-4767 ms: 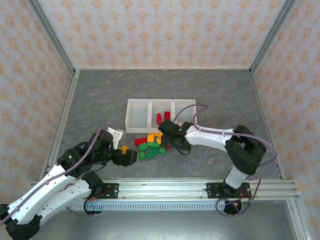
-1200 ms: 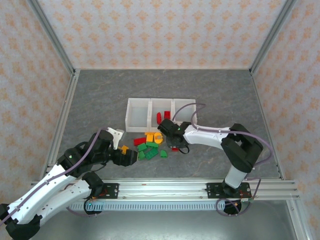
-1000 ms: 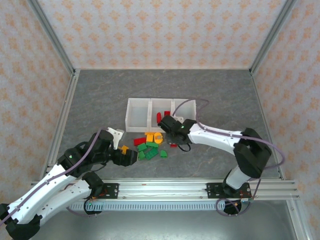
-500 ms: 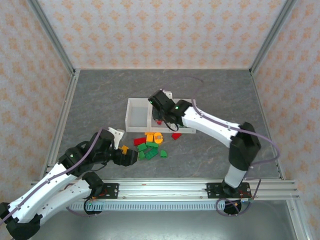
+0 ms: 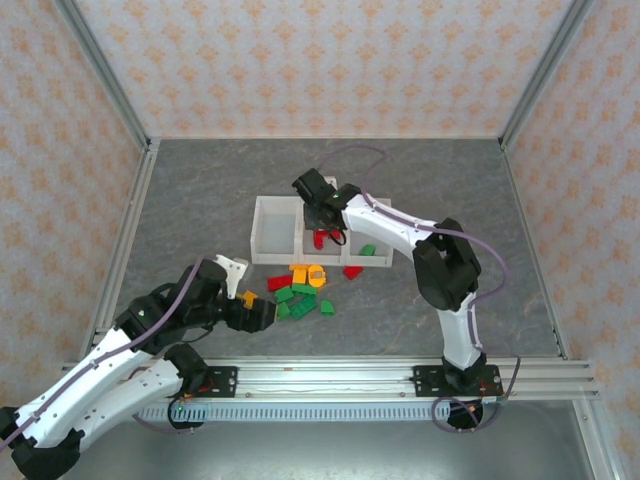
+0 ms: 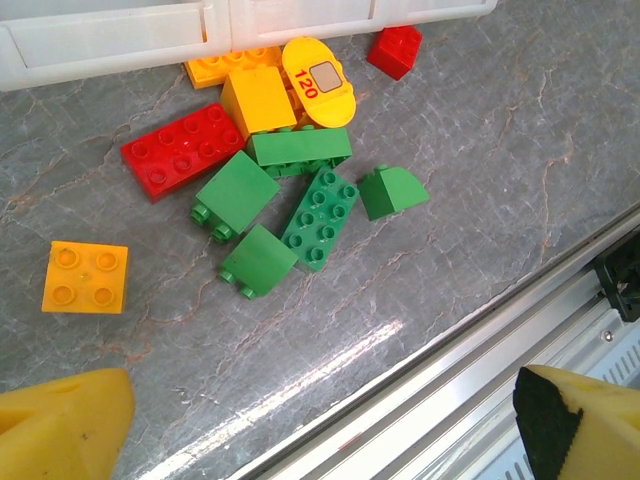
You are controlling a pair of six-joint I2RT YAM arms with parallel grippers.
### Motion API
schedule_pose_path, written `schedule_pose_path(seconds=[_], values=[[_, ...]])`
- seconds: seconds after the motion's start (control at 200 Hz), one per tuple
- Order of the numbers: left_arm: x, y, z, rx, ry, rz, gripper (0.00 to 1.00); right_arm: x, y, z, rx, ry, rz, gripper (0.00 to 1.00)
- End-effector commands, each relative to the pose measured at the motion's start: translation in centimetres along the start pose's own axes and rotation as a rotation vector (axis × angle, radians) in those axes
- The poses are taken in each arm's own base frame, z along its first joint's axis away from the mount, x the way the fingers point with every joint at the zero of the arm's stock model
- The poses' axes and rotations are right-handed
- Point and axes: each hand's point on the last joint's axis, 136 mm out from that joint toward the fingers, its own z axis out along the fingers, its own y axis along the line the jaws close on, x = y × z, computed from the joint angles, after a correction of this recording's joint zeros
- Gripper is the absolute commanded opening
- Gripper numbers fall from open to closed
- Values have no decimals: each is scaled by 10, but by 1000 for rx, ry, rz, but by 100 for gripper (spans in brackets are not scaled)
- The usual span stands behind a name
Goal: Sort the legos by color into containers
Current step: Place the lego in the container, then move the container to the center of the table.
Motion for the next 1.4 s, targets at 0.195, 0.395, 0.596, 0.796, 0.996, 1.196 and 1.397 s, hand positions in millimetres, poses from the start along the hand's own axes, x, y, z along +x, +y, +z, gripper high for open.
schedule_pose_path(seconds=[0.195,0.395,0.596,0.796,0.996,1.196,1.397], values=[[-5,-6,1,18,-3,13,99,-1,-9,-26,-14,-29,-13,72],[-5,-5,2,12,0,10,99,9,-21,-57,-65,-64,27,80],[-5,-4,2,6,1,7,99,34,-36,-84,-121,-53,116,79],[-5,-5,2,6,0,7,99,62,-49,-106,-198,-42,217,73],[-6,-5,1,7,-7,7,99,96,-66,-98,-220,-28,222,75],[-7,-5,0,10,-12,6,99,120,-74,-83,-194,37,181,85],[-6,-5,-1,10,-17,5,99,133,-91,-60,-169,73,169,97]])
